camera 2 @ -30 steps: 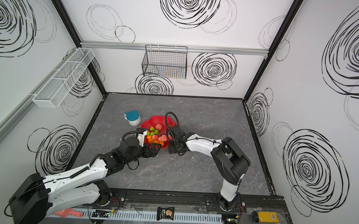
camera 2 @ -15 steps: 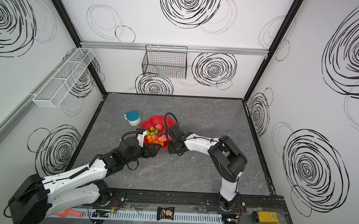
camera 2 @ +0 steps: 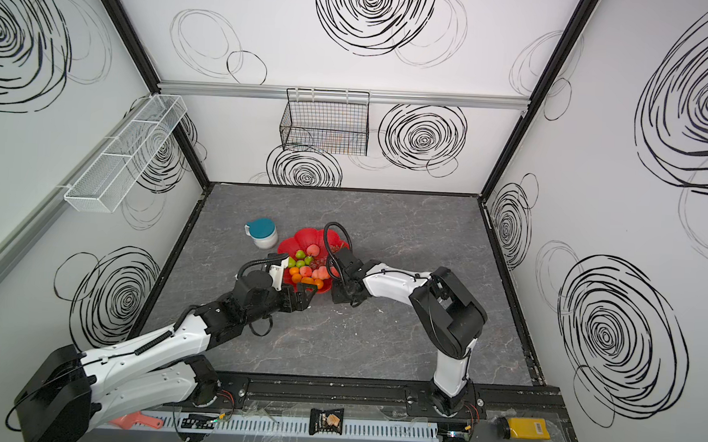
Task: Place and organize the fake fruits in the fruit bowl
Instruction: 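Close the right gripper on the orange and lift it, then carry the orange into the bowl with the right gripper and release it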
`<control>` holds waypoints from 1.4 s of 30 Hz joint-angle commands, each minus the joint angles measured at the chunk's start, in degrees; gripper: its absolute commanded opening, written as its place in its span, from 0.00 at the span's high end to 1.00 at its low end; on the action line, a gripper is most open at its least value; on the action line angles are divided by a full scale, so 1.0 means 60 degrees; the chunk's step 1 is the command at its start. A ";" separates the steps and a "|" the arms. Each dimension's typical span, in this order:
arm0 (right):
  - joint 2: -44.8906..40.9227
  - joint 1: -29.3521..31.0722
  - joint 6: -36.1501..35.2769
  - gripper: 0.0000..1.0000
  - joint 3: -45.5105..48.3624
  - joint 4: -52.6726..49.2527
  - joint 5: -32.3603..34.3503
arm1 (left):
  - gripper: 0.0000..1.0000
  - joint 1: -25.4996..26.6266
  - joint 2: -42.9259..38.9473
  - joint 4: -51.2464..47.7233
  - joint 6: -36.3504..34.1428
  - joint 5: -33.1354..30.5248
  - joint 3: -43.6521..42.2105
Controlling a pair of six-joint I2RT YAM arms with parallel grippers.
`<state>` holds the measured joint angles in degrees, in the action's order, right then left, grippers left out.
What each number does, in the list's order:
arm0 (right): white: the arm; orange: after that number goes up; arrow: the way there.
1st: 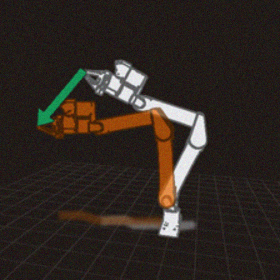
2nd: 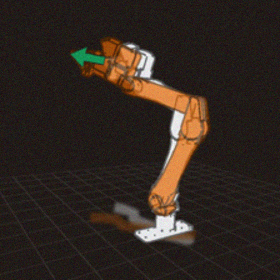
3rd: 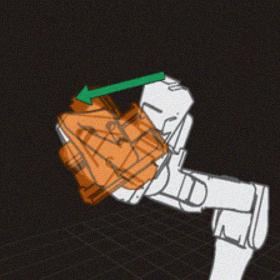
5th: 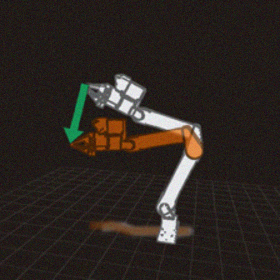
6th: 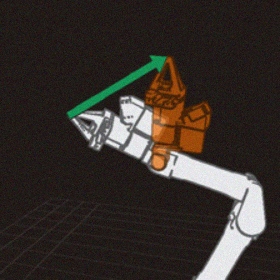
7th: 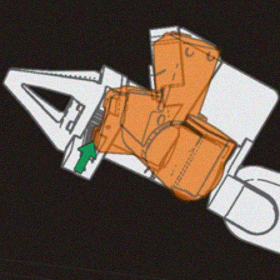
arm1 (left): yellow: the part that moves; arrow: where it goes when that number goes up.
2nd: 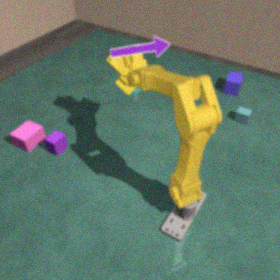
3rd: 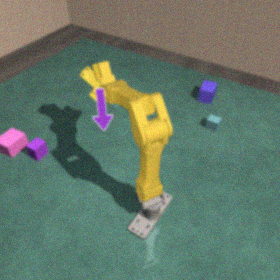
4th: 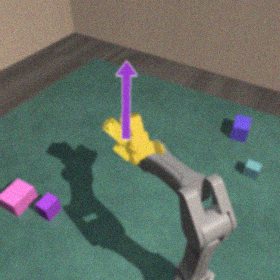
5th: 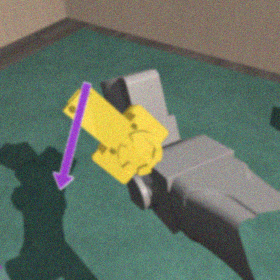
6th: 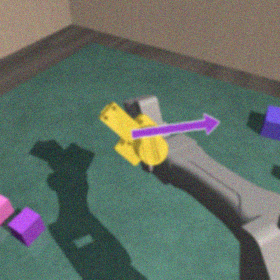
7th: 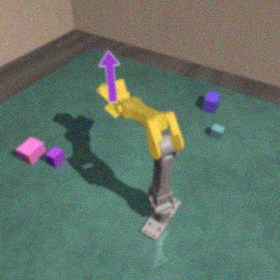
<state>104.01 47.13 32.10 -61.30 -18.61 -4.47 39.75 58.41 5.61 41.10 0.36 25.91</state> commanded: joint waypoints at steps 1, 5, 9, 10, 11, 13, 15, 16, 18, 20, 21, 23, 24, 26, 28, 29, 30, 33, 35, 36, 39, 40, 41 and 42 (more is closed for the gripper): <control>-0.0041 0.0068 0.0026 0.60 -0.0109 -0.0130 0.0051 | 0.01 0.0111 -0.0067 0.0044 -0.0127 -0.0124 0.0076; -0.0219 0.0069 0.0062 0.60 0.0013 -0.0124 0.0056 | 0.01 0.0269 -0.0090 0.0047 -0.0083 -0.0177 0.0062; -0.0561 0.0078 0.0138 0.60 0.0227 -0.0106 0.0099 | 0.00 0.0562 -0.0184 0.0018 -0.0097 -0.0378 0.0114; -0.0679 0.0097 0.0154 0.60 0.0285 -0.0110 0.0124 | 0.01 0.0593 -0.0188 0.0014 -0.0085 -0.0407 0.0120; -0.0799 0.0112 0.0168 0.60 0.0351 -0.0145 0.0158 | 0.01 0.0623 -0.0187 0.0018 -0.0075 -0.0401 0.0141; -0.1053 0.0140 0.0213 0.61 0.0469 -0.0204 0.0213 | 0.01 0.0626 -0.0218 -0.0004 -0.0046 -0.0387 0.0150; -0.1343 0.0178 0.0259 0.60 0.0569 -0.0281 0.0270 | 0.01 0.0619 -0.0330 -0.0031 -0.0039 -0.0388 0.0164; -0.1479 0.0207 0.0273 0.61 0.0624 -0.0307 0.0301 | 0.01 0.0626 -0.0407 -0.0065 -0.0039 -0.0390 0.0164; -0.1765 0.0294 0.0319 0.61 0.0665 -0.0381 0.0370 | 0.01 0.0552 -0.0628 -0.0128 -0.0039 -0.0449 0.0142; -0.1987 0.0399 0.0321 0.61 0.0631 -0.0441 0.0427 | 0.00 0.0405 -0.0833 -0.0272 -0.0025 -0.0479 0.0124; -0.2100 0.0476 0.0304 0.61 0.0590 -0.0440 0.0465 | 0.01 0.0281 -0.0935 -0.0338 -0.0002 -0.0436 0.0106; -0.2236 0.0617 0.0276 0.62 0.0440 -0.0442 0.0482 | 0.01 0.0030 -0.1137 -0.0417 0.0012 -0.0287 0.0038; -0.2272 0.0702 0.0244 0.62 0.0331 -0.0403 0.0467 | 0.00 -0.0127 -0.1238 -0.0476 0.0027 -0.0203 0.0004; -0.2247 0.0869 0.0168 0.62 0.0071 -0.0340 0.0421 | 0.01 -0.0448 -0.1415 -0.0549 0.0074 -0.0023 -0.0109; -0.2086 0.1003 0.0093 0.62 -0.0291 -0.0350 0.0352 | 0.00 -0.0803 -0.1588 -0.0645 0.0143 0.0208 -0.0239; -0.1944 0.1067 0.0057 0.62 -0.0509 -0.0386 0.0308 | 0.01 -0.1019 -0.1683 -0.0667 0.0165 0.0352 -0.0301; -0.1800 0.1126 0.0003 0.62 -0.0715 -0.0407 0.0278 | 0.01 -0.1230 -0.1761 -0.0690 0.0194 0.0502 -0.0370; -0.1346 0.1285 -0.0115 0.62 -0.1321 -0.0468 0.0248 | 0.00 -0.1808 -0.2038 -0.0773 0.0283 0.0874 -0.0536; -0.1026 0.1345 -0.0185 0.62 -0.1680 -0.0497 0.0199 | 0.01 -0.2177 -0.2165 -0.0824 0.0313 0.1126 -0.0611; -0.0848 0.1371 -0.0219 0.62 -0.1849 -0.0487 0.0156 | 0.00 -0.2344 -0.2230 -0.0836 0.0318 0.1248 -0.0640; -0.0341 0.1402 -0.0280 0.62 -0.2287 -0.0501 -0.0022 | 0.01 -0.2715 -0.2365 -0.1005 0.0233 0.1444 -0.0650; -0.0205 0.1419 -0.0295 0.62 -0.2414 -0.0508 -0.0077 | 0.01 -0.2803 -0.2403 -0.1061 0.0213 0.1476 -0.0646; -0.0051 0.1421 -0.0318 0.62 -0.2540 -0.0523 -0.0143 | 0.01 -0.2910 -0.2439 -0.1118 0.0185 0.1520 -0.0650; 0.0093 0.1442 -0.0336 0.62 -0.2647 -0.0517 -0.0189 | 0.01 -0.3015 -0.2469 -0.1152 0.0167 0.1583 -0.0664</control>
<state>102.78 55.35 30.94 -75.00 -20.25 -4.49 23.07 44.58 -1.08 42.24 7.60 22.26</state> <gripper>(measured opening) 0.380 0.995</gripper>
